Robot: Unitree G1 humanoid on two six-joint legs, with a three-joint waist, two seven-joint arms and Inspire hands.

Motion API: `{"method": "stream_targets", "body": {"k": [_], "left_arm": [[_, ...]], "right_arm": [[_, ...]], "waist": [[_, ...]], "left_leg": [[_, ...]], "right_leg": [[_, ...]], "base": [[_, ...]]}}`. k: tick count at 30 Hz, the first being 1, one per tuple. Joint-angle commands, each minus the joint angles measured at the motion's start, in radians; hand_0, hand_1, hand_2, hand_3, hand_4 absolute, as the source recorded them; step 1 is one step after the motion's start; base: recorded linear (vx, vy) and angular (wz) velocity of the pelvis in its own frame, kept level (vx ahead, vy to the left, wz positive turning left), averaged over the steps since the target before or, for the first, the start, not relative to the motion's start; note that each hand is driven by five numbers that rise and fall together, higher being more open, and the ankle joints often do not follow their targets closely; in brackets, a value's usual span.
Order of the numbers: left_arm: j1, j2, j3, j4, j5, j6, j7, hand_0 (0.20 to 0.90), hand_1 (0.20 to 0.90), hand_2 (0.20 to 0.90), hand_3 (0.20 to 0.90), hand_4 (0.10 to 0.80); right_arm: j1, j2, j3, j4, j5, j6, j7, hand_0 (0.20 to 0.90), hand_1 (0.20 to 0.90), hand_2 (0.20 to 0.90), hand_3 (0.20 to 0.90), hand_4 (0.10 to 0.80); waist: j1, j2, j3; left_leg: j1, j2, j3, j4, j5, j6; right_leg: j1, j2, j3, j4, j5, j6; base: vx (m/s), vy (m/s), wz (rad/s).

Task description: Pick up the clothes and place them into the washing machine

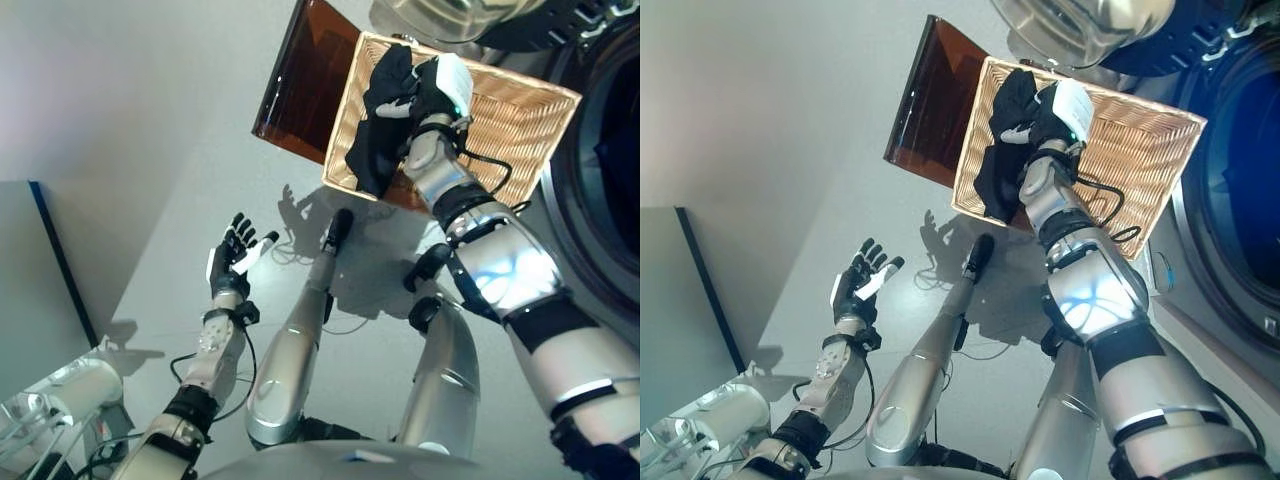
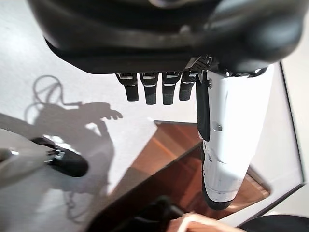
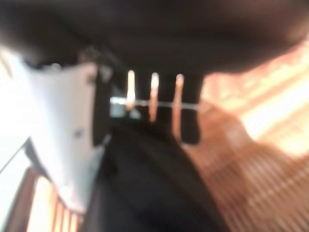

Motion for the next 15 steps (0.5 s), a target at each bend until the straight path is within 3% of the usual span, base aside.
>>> {"method": "stream_targets", "body": {"k": [1,8,15], "left_arm": [[-0.006,0.025,-0.012,0.035,0.02,-0.033,0.038,0.9,0.9,0.9,0.9,0.8],[-0.007,0.004,-0.014,0.133,0.037,-0.014,0.042,0.9,0.9,0.9,0.9,0.8],[-0.004,-0.025,0.001,0.224,0.044,0.005,0.033,0.9,0.9,0.9,0.9,0.8]], "right_arm": [[-0.053,-0.035,0.014,-0.112,0.044,-0.103,-0.068,0.2,0.2,0.2,0.2,0.3],[0.032,-0.063,-0.053,-0.307,0.161,-0.175,-0.08,0.2,0.2,0.2,0.2,0.3],[0.207,-0.071,-0.171,-0.543,0.389,-0.295,-0.053,0.2,0.2,0.2,0.2,0.3]], "waist": [[-0.025,0.07,0.01],[-0.083,0.044,0.01],[-0.136,0.037,0.01]], "left_leg": [[0.068,-0.064,0.097,-0.069,-0.018,-0.006],[0.139,-0.058,0.124,-0.069,-0.037,-0.001],[0.205,-0.052,0.161,-0.069,-0.058,0.004]], "right_leg": [[0.123,0.023,0.093,-0.146,0.015,0.077],[0.192,0.036,0.112,-0.173,0.021,0.075],[0.252,0.052,0.141,-0.204,0.03,0.075]], "base": [[0.031,0.006,-0.18],[0.033,-0.003,-0.17],[0.035,0.001,-0.21]]}}
